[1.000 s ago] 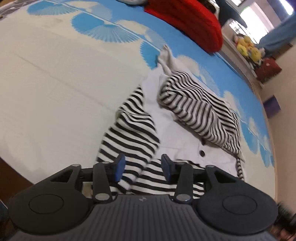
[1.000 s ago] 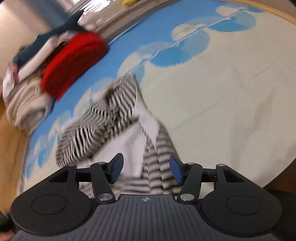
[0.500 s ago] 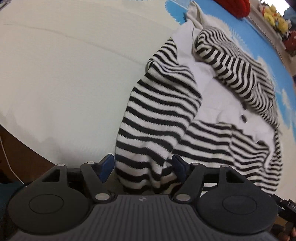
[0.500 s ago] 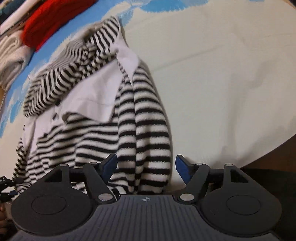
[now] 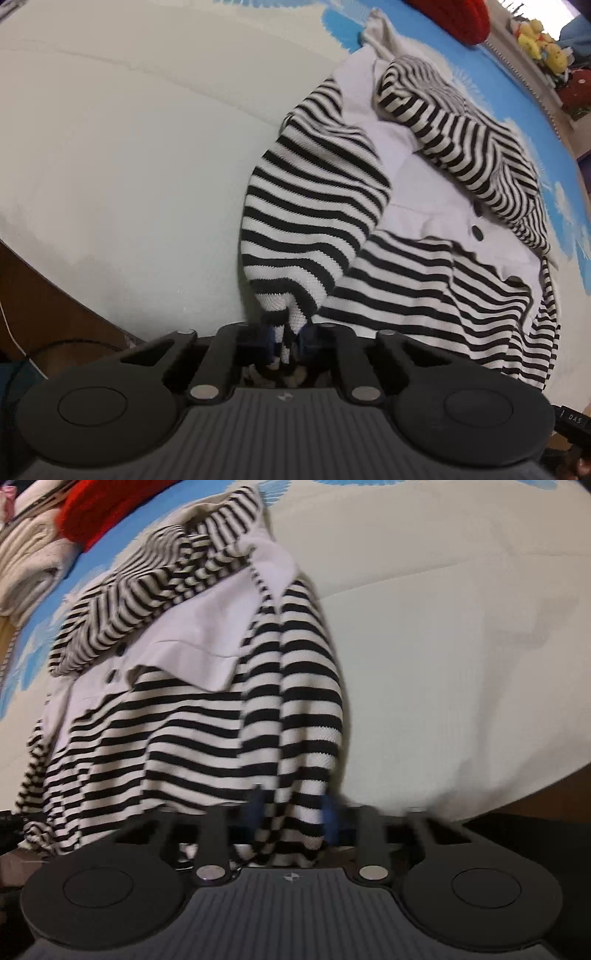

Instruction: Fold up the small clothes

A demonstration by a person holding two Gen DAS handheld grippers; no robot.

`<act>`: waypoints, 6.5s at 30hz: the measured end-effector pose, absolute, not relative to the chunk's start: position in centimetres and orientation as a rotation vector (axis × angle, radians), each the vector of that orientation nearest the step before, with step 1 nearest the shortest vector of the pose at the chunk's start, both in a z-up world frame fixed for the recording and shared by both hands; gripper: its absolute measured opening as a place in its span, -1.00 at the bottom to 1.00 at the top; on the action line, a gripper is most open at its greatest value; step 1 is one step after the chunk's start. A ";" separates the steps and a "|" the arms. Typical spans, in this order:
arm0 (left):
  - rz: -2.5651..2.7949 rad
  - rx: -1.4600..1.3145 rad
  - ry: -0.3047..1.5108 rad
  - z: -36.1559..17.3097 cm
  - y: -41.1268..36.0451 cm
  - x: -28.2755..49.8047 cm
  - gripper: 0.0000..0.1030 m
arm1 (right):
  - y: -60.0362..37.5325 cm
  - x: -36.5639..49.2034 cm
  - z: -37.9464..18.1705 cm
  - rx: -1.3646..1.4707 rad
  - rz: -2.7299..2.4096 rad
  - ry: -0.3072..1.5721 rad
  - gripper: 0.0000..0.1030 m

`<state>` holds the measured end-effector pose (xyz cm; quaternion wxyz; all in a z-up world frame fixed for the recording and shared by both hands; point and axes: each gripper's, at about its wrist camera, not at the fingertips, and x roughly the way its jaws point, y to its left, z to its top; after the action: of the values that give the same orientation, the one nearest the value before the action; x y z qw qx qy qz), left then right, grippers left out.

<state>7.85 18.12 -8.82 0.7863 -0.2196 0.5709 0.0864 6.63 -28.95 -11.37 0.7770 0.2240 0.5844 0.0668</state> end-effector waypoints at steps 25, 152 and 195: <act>-0.242 -0.471 1.072 6.5 14.5 0.4 -0.85 | -45.0 -2.4 4.3 0.756 0.318 0.964 -0.86; -0.001 -0.146 1.005 -0.6 10.7 14.3 -0.01 | -36.9 12.8 -2.1 0.279 0.127 0.760 0.13; 0.264 -0.897 1.088 -11.4 16.2 7.8 0.01 | -40.5 9.3 -3.4 0.319 -0.005 0.759 0.21</act>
<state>7.80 16.17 -11.38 0.7535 -0.4112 0.4984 0.1212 9.31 -40.45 -3.44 0.9166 0.1548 0.3687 -0.0024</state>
